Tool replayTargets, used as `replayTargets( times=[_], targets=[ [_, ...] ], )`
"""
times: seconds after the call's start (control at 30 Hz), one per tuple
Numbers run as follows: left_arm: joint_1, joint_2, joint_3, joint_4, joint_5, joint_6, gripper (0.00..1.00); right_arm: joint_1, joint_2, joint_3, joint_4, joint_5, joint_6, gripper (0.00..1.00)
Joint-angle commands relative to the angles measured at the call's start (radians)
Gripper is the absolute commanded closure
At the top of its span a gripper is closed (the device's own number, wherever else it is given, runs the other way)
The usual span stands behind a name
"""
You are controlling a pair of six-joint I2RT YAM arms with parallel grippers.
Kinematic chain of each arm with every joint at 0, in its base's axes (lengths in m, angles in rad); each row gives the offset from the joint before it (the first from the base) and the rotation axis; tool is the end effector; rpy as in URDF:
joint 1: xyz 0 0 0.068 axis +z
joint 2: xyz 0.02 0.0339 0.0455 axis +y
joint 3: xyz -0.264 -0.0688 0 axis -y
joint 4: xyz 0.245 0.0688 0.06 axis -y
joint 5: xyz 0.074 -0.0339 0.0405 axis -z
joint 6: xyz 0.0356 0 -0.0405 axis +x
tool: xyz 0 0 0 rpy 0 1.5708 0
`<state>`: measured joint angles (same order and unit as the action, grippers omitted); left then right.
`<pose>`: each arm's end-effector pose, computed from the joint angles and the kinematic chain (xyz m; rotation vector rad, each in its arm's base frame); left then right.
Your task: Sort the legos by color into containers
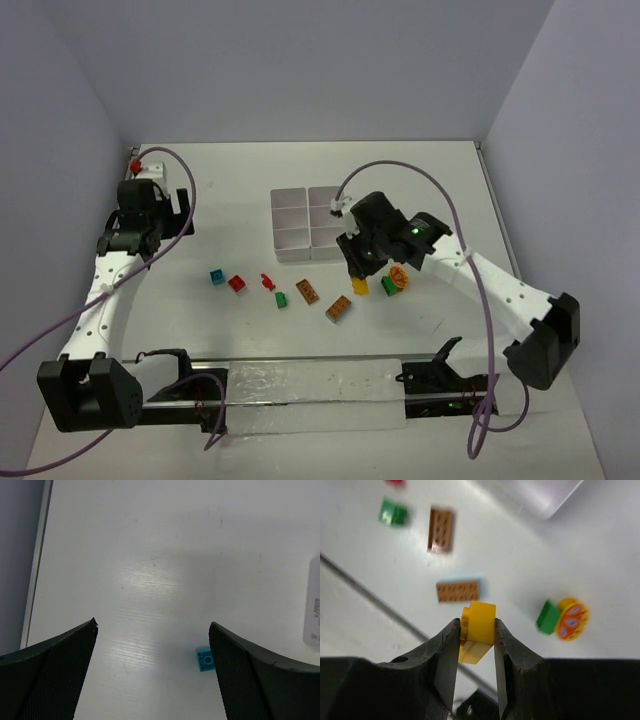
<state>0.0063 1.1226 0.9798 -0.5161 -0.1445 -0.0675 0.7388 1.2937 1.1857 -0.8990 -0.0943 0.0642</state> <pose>0.2430 0.0067 0.3091 -0.1609 2.2188 0.1275 0.1872 0.1751 0.3082 -0.9038 2.4685 0.4117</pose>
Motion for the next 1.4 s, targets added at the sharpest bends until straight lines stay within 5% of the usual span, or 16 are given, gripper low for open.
replayTargets(
  times=[0.0,0.2,0.37,0.73,1.37],
  targets=[
    [0.002,-0.067,0.064,0.016,0.135,0.036,0.01,-0.014,-0.083,0.081,0.237,0.206,-0.051,1.00],
    [0.003,-0.118,0.067,0.044,0.257,0.057,0.01,-0.059,-0.140,-0.048,0.762,0.317,-0.221,1.00],
    [0.003,-0.097,0.107,0.040,0.277,0.052,0.01,-0.145,-0.017,-0.040,1.022,0.292,-0.236,1.00],
    [0.003,-0.045,0.111,0.069,0.262,0.018,0.01,-0.161,0.237,0.107,1.078,0.364,-0.105,1.00],
    [0.003,0.031,0.140,0.068,0.244,0.024,0.01,-0.156,0.381,0.135,1.057,0.303,-0.067,1.00]
  ],
)
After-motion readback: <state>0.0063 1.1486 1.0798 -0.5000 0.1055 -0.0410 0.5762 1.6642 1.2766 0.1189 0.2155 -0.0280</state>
